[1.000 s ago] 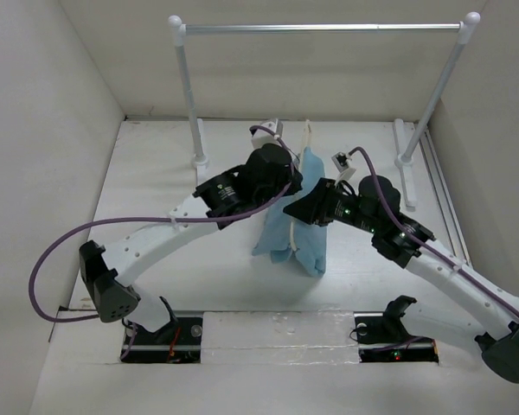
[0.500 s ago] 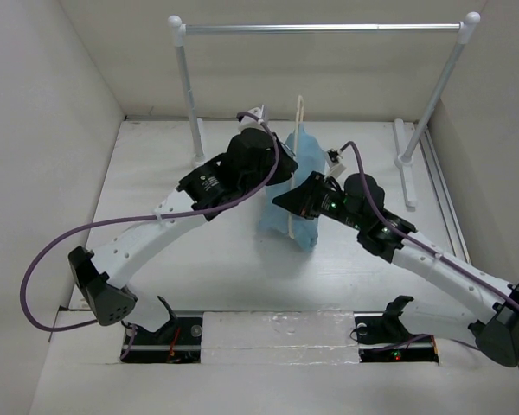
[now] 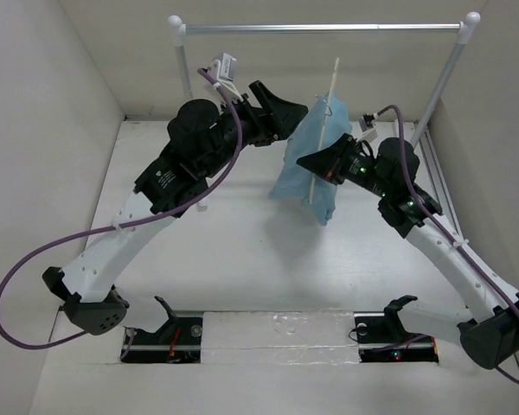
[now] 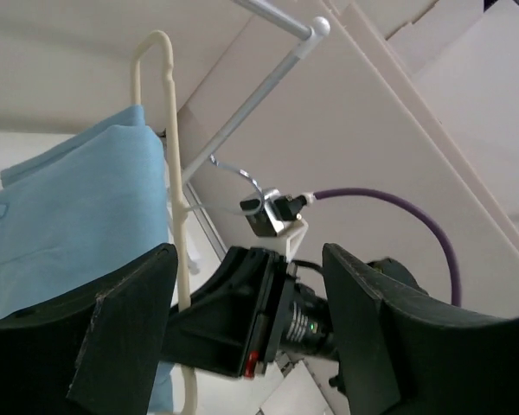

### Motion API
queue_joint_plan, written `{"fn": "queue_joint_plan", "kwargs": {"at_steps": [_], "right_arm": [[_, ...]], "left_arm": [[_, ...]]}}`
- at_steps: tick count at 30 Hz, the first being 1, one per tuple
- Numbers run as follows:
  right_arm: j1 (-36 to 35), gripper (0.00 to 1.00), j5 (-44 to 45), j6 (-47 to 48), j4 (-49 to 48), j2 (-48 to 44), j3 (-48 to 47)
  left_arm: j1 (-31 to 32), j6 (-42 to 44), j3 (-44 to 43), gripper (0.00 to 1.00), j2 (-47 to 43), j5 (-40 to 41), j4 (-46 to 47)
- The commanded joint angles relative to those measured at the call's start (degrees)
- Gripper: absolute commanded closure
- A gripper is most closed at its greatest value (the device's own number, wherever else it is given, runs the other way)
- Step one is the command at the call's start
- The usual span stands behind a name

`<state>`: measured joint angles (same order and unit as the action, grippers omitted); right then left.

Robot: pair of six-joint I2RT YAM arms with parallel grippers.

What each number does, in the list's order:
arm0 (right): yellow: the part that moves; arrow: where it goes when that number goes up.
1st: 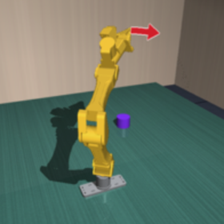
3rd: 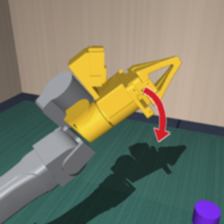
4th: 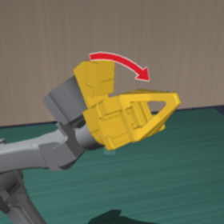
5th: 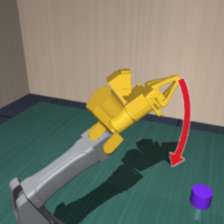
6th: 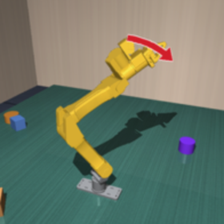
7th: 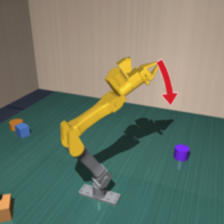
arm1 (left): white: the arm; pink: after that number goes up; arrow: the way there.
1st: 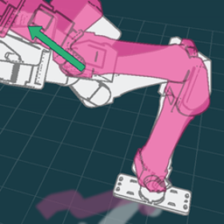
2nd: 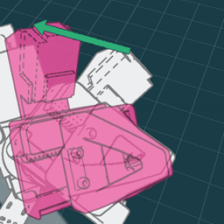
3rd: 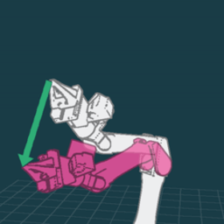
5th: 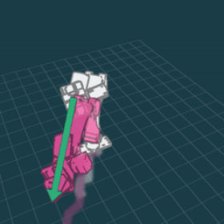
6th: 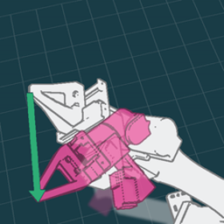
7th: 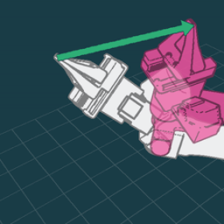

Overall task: Place the trousers on the hanger
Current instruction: Place the hanger at the clothesline.

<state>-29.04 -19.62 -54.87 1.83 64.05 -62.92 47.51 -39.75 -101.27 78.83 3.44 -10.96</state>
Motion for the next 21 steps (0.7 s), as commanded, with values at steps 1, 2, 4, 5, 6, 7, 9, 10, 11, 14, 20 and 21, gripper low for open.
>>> {"fn": "queue_joint_plan", "kwargs": {"at_steps": [1,2,4,5,6,7,9,10,11,14,20,21], "right_arm": [[5.5,1.00,-3.4,2.8,-10.3,-1.2,-7.1],[7.0,1.00,-3.8,2.2,-10.7,-1.0,-8.1],[11.9,1.00,-5.5,1.0,-12.9,0.6,-9.1],[13.5,1.00,-6.1,0.0,-14.2,1.4,-9.8],[15.0,1.00,-6.7,-0.4,-14.7,2.3,-11.6],[17.9,1.00,-7.0,-0.8,-15.1,4.3,-12.5],[21.2,1.00,-8.1,-5.5,-20.9,7.6,-13.9],[22.0,1.00,-8.1,-5.5,-21.0,8.5,-13.9],[22.5,1.00,-8.2,-9.0,-23.7,9.6,-13.8],[23.2,1.00,-7.4,-11.9,-28.5,14.2,-16.7],[23.8,1.00,-4.2,-16.1,-35.2,19.6,-22.7],[23.9,1.00,-3.8,-16.3,-36.3,20.1,-23.0]], "left_arm": [[-0.1,3.4,0.4,0.37,-3.6,0.3,3.4],[-0.1,3.9,1.4,0.38,-4.4,0.9,3.5],[-0.1,4.6,4.7,0.40,-7.0,2.5,4.0],[-0.1,4.8,5.8,0.41,-7.7,2.9,3.9],[-0.1,4.9,6.7,0.41,-8.9,3.1,3.3],[-0.1,4.9,9.1,0.41,-9.6,3.6,2.8],[-0.1,4.1,13.3,0.41,-12.7,4.0,1.6],[-0.1,4.1,14.6,0.41,-12.7,4.2,1.6],[-0.1,3.8,16.3,0.41,-13.4,4.4,1.2],[-0.1,3.5,20.8,0.41,-16.3,5.4,0.0],[-0.1,3.0,26.6,0.41,-19.5,5.4,-3.3],[-0.1,1.6,29.6,0.41,-20.8,5.1,-3.1]]}}
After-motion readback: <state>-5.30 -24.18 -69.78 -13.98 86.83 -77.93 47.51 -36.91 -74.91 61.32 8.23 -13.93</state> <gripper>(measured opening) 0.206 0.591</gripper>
